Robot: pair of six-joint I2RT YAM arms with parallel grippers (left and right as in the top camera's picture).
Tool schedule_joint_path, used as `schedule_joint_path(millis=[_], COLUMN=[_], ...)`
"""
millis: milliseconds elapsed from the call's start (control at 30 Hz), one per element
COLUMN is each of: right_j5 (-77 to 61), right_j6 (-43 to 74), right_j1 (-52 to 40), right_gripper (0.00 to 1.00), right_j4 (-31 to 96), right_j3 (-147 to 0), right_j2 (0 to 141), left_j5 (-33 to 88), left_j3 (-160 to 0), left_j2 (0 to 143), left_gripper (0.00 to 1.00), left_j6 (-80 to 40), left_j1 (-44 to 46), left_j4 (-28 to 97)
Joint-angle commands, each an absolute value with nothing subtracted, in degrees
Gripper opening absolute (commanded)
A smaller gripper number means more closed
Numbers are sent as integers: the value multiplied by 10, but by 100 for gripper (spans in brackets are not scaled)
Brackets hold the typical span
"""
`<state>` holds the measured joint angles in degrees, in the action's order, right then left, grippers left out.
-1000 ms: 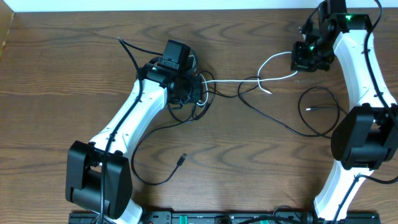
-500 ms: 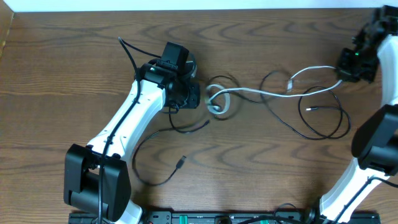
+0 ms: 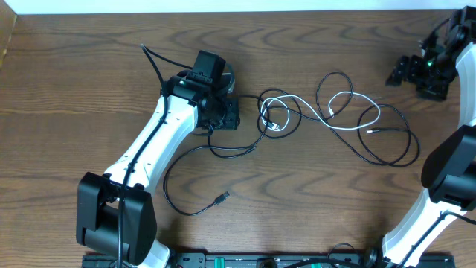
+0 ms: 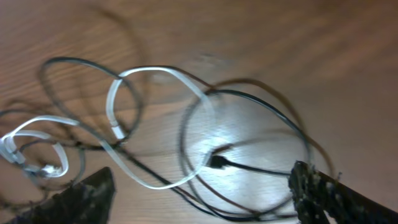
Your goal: Untangle cables
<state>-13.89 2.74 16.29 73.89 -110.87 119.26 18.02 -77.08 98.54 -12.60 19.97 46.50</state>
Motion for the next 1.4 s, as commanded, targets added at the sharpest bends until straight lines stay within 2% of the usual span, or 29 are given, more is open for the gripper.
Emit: schedule_joint_path(millis=[0, 700, 1367], right_j5=[-229, -182, -186], right_j6=[-43, -125, -140], right_j1=[143, -38, -54], right_gripper=[88, 92, 92], right_j4=[730, 604, 592], right_j3=[-1116, -1127, -1127], right_j2=[1197, 1229, 1272], left_j5=[175, 175, 175], left_j3=[-769, -769, -769], left_j2=[972, 974, 974], left_gripper=[42, 43, 43], left_j6=[-121, -123, -127], left_j1=[197, 197, 197], left_j4=[464, 460, 460])
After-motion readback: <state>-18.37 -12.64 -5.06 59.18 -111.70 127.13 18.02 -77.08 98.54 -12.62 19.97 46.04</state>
